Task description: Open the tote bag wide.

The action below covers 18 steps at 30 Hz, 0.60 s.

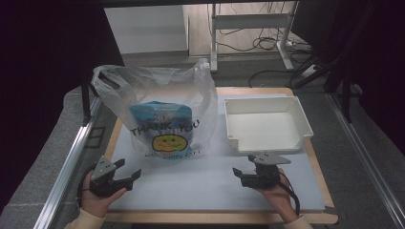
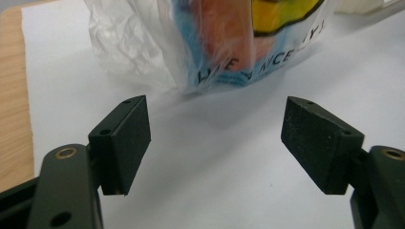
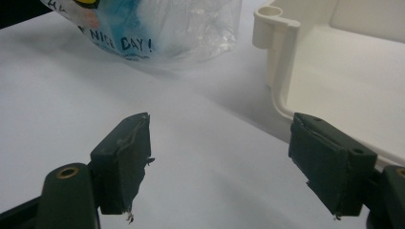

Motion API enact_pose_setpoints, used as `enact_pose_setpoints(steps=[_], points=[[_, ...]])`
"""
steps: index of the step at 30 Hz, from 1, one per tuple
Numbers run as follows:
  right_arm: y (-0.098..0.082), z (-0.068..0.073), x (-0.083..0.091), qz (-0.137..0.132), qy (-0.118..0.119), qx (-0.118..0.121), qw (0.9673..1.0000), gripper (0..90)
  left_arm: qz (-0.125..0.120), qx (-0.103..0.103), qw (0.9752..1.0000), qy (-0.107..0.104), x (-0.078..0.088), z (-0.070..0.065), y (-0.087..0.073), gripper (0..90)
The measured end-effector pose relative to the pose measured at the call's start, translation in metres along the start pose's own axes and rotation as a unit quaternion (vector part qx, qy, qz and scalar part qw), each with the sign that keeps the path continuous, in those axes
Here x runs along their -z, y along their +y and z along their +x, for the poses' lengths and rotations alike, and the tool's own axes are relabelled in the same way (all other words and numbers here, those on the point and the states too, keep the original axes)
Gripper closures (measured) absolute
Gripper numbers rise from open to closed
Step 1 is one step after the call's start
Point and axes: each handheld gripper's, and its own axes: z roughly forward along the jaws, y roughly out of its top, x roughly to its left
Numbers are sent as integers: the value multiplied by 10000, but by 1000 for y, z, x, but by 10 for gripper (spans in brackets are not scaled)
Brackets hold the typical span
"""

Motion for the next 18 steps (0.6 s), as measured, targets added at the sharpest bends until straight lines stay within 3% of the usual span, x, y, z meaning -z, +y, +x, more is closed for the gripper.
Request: enact_pose_setpoints(steps=[6, 14, 18], points=[[-2, -3, 1, -12, -14, -74, 10000, 226, -34, 53, 9999, 78, 12, 4, 16, 267], [-2, -2, 1, -25, -11, -85, 10000, 227, -182, 140, 9997, -48, 27, 7, 37, 271], [-3, -1, 1, -17, -17, -64, 10000, 227, -126, 144, 9998, -101, 29, 7, 45, 269]])
